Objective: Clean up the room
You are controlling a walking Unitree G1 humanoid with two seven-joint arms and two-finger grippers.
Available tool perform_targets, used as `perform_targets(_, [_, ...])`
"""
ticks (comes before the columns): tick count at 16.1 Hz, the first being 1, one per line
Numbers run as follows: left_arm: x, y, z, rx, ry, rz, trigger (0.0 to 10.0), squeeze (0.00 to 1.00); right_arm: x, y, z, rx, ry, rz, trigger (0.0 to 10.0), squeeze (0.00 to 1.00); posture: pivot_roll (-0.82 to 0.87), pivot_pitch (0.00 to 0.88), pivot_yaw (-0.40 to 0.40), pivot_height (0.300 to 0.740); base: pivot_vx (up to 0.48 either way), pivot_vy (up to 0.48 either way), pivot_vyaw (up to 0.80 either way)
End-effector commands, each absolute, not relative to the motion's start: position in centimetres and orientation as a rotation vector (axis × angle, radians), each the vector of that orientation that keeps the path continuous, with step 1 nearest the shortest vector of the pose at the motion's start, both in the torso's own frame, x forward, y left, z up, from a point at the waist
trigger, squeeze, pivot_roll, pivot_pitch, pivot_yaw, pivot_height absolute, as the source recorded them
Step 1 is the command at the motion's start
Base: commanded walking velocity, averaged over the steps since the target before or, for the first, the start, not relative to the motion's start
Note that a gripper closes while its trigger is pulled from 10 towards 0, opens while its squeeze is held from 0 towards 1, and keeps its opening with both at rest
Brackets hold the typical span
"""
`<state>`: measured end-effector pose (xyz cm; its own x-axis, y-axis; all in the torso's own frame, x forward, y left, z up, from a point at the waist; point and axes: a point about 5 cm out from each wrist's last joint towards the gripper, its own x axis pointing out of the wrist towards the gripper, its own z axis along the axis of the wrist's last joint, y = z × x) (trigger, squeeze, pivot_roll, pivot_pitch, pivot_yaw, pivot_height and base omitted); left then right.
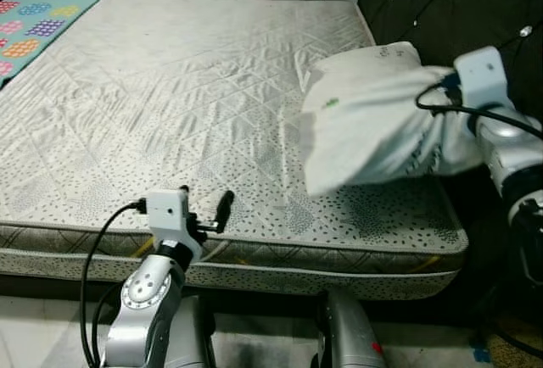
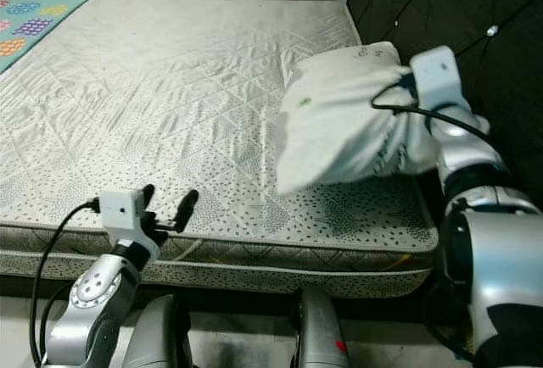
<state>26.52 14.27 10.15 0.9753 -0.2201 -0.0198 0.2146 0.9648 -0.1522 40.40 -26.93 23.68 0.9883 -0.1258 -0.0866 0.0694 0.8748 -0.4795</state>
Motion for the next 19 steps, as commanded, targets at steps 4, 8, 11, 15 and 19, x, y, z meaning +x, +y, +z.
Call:
perform_targets(4, [26.3,14.2,9.8,-0.146,0.042,-0.216,10.0,0.00,40.5,-26.1,23.3,-0.546,0.078,-0.092,10.0,1.00,0.02,0.000,-0.024,0.560,0.000,0.000,0.00])
perform_targets(8, [26.3,13.9,9.6,-0.153,0.050,-0.223,10.0,0.00,39.7,-26.4,19.9,-0.521,0.156,-0.105,10.0,1.00,0.00,0.000,-0.012,0.560,0.000,0.000,0.00])
perform_targets(11, [26.4,13.7,9.6,-0.158,0.051,-0.230,10.0,0.00,39.6,-25.5,18.4,-0.502,0.171,-0.086,10.0,1.00,0.00,0.003,-0.007,0.560,0.000,0.000,0.00])
perform_targets(15, [26.2,13.6,9.5,-0.160,0.055,-0.229,10.0,0.00,38.6,-25.3,15.3,-0.453,0.243,-0.108,10.0,1.00,0.00,0.002,-0.011,0.560,0.000,0.000,0.00])
perform_targets(19, [26.0,13.6,9.2,-0.164,0.062,-0.230,10.0,0.00,37.1,-26.5,12.8,-0.389,0.270,-0.175,10.0,1.00,-0.01,0.001,-0.004,0.560,0.000,0.000,0.00])
